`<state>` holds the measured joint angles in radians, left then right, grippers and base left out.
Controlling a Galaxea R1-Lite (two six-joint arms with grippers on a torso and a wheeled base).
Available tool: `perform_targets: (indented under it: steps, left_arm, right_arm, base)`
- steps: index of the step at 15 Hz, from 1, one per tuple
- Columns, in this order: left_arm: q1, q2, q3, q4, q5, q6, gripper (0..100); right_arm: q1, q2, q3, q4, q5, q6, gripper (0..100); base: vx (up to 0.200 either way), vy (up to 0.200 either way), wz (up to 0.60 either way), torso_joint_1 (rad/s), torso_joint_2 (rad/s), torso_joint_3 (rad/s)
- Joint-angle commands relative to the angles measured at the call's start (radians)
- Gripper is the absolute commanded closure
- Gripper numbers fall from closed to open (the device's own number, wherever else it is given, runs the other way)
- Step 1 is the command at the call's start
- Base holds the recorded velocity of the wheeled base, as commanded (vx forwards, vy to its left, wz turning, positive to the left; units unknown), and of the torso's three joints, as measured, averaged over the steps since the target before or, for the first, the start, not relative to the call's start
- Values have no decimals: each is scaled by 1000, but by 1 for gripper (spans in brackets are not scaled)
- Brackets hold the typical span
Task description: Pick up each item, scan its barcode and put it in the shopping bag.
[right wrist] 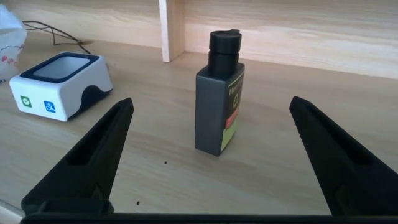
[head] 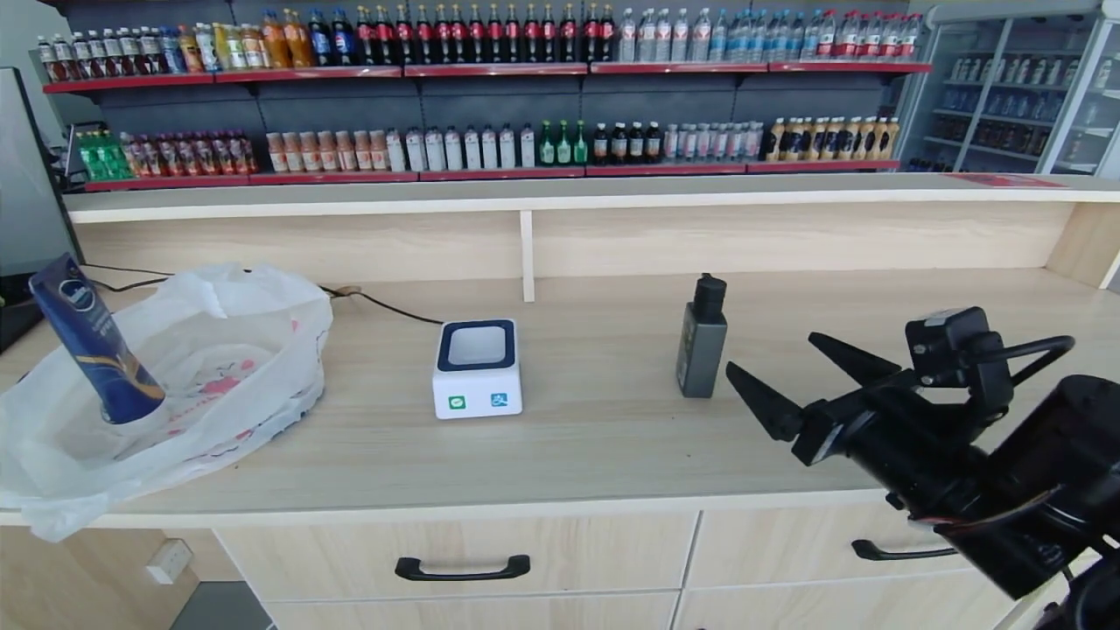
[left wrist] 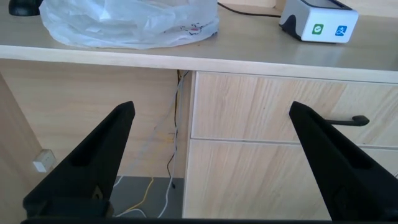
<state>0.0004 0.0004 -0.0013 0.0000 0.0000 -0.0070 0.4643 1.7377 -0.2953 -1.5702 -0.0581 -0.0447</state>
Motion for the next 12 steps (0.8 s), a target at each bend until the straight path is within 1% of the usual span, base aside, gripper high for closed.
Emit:
perform_targets:
  steps: [1,6,8,11,12]
  left_arm:
    - [0,0,1,0,0,1,0]
    - [0,0,1,-3,0,-1,0]
    - [0,0,1,-6,0,-1,0]
    - [0,0,1,-8,0,-1,0]
    - [0,0,1,-8,0,-1,0]
  right_arm:
    - [11,76,-54,-1,-43,9,0]
    - [33,207,-205,-1,-141,29,0]
    - [79,240,-249,-1,-230,62,0]
    - [80,313,-369,21,-296,92,0]
    - [79,322,-383,24,-305,95,0]
  base:
    - [0,0,0,0,0,0]
    - [0,0,0,0,0,0]
    - [0,0,0,0,0,0]
    - [0,0,0,0,0,0]
    - [0,0,0,0,0,0]
